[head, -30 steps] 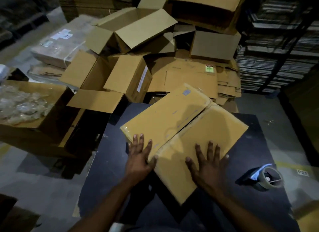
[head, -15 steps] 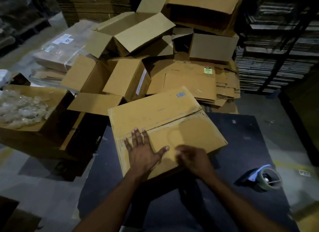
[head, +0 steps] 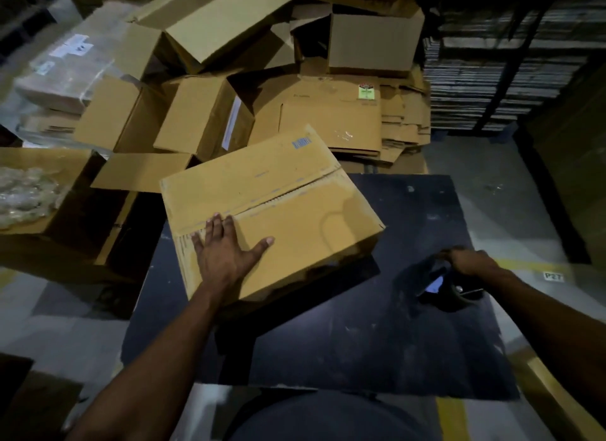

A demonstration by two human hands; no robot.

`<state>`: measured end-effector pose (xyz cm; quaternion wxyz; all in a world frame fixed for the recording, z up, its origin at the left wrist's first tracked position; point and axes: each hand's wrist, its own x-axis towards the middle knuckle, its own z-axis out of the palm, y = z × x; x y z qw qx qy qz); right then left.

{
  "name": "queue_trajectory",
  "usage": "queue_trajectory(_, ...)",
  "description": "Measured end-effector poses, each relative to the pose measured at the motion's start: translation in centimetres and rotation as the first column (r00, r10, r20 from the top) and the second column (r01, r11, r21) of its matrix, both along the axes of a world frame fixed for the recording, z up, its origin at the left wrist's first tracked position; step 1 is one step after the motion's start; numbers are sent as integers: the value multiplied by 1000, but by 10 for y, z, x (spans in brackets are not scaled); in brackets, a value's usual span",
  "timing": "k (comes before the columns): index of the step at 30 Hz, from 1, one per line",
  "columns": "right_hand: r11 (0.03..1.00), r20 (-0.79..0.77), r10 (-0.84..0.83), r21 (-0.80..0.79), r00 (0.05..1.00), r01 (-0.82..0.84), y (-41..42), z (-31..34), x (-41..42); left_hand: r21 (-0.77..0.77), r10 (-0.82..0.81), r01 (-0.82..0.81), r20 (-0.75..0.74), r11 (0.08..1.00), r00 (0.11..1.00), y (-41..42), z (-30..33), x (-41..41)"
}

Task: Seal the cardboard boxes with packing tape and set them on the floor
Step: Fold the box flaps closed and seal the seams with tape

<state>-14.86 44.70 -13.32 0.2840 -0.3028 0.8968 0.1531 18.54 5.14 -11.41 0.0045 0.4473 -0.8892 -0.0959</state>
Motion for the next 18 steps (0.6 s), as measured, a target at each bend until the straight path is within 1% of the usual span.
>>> queue_trajectory(2,998,54,58,5,997,-59,2,3,6,-12,-8,8,19,1000,1000,3,0,-1)
queue_trajectory(3,998,80,58,-8,995,-57,3,2,9,-17,-11,11,24,1000,1000,4,-1,-1)
queue_trajectory(5,998,55,29,-63,998,-26,7,1,10,-27,-18,19,29,999,999,7,-4,-3)
queue_trajectory(6,998,47,6,-57,999,-3,11,-1,10,-36,-23,24,35,999,999,8,-4,-3)
queue_trajectory(8,997,28,20,-73,999,-18,16,-4,9,-37,-40,42,54,998,998,11,-5,-3)
queue_trajectory(9,994,13,23,-107,1000,-21,15,1,10,-30,-49,51,58,998,997,10,-5,-3)
queue_trajectory(10,982,26,-1,-187,1000,6,11,11,12,-26,-53,55,58,998,997,7,-4,-5)
queue_trajectory(11,954,47,-5,-298,999,18,5,23,16,-22,-58,59,57,998,997,1,-2,-6)
queue_trajectory(12,905,69,14,-426,998,16,-5,36,21,-16,-73,74,61,997,996,-6,2,-6)
queue_trajectory(14,799,95,90,-601,991,-15,-34,73,33,3,-119,119,81,993,990,-20,8,-3)
queue_trajectory(16,730,180,145,-683,973,17,-70,105,46,28,-164,162,88,986,982,-27,10,3)
queue_trajectory(18,668,310,243,-740,919,73,-111,128,58,21,-193,192,72,981,978,-21,8,10)
